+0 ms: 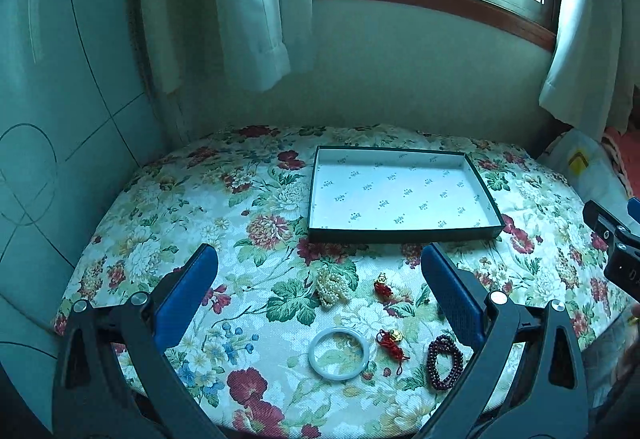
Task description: Organize jewelry
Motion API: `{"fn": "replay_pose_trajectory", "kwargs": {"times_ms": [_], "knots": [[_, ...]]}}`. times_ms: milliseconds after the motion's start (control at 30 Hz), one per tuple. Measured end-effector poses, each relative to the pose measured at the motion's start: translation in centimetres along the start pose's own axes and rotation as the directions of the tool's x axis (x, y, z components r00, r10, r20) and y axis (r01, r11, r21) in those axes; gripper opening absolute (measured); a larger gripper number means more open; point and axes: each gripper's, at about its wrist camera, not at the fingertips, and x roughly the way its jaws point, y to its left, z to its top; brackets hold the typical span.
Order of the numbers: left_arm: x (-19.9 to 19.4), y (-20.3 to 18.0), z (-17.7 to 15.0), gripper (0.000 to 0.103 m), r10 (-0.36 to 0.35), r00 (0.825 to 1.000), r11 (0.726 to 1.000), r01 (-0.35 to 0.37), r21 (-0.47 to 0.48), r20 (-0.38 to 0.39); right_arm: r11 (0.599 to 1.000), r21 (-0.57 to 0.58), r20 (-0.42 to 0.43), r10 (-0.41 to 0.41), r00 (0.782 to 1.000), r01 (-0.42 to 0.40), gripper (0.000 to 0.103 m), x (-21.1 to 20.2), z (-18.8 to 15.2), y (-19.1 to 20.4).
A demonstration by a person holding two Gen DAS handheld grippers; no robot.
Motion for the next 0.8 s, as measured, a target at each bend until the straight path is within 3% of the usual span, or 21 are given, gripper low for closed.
{"fn": "replay_pose_trajectory", "kwargs": {"times_ms": [333,800], "knots": [[0.3,0.4,0.2,0.101,0.016,1.0,1.0,-0.017,-0.017,-0.014,0.998,0.063,-0.026,0.023,0.999,-0.021,0.099,0.1,-0.1,-0.5],[1.4,0.0,0.9,0.101,0.026,0.999,1.0,-0.027,-0.009,-0.029,0.999,0.023,-0.035,0.022,0.999,-0.022,0.099,0.7,0.0,0.8]]}}
